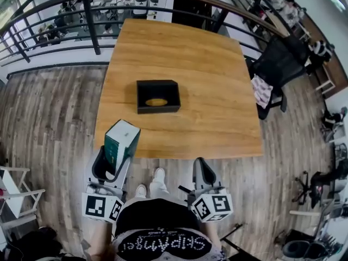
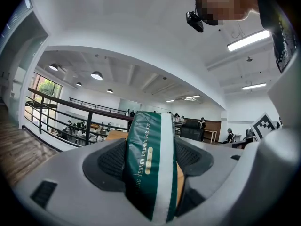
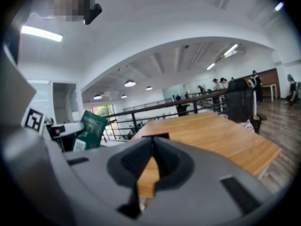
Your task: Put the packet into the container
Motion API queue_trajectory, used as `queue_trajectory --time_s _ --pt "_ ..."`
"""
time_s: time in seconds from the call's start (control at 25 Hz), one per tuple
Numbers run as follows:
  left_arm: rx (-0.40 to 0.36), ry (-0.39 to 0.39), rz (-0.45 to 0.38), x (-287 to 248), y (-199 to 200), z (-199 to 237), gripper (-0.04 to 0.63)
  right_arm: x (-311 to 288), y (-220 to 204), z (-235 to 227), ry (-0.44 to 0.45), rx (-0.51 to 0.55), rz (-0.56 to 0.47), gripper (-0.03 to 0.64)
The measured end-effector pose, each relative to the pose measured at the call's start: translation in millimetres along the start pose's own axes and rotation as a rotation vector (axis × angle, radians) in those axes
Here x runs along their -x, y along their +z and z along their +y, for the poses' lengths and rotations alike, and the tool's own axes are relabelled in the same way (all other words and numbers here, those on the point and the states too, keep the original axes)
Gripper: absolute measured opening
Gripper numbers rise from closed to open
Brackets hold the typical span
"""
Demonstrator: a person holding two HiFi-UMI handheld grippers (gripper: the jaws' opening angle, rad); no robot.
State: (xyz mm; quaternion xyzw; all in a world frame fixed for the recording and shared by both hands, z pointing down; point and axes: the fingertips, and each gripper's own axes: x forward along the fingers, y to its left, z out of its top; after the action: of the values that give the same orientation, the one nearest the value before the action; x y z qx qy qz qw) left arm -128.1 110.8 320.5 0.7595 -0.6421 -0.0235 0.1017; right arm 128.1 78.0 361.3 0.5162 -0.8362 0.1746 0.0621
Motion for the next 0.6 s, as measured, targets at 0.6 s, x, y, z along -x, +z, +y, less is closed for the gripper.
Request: queue_trajectory --time_s 0.6 --pt "-0.005 0.060 -0.037 -76.3 7.0 -26.4 0.348 -60.5 38.6 -62.1 0.075 0.015 -0.017 0.041"
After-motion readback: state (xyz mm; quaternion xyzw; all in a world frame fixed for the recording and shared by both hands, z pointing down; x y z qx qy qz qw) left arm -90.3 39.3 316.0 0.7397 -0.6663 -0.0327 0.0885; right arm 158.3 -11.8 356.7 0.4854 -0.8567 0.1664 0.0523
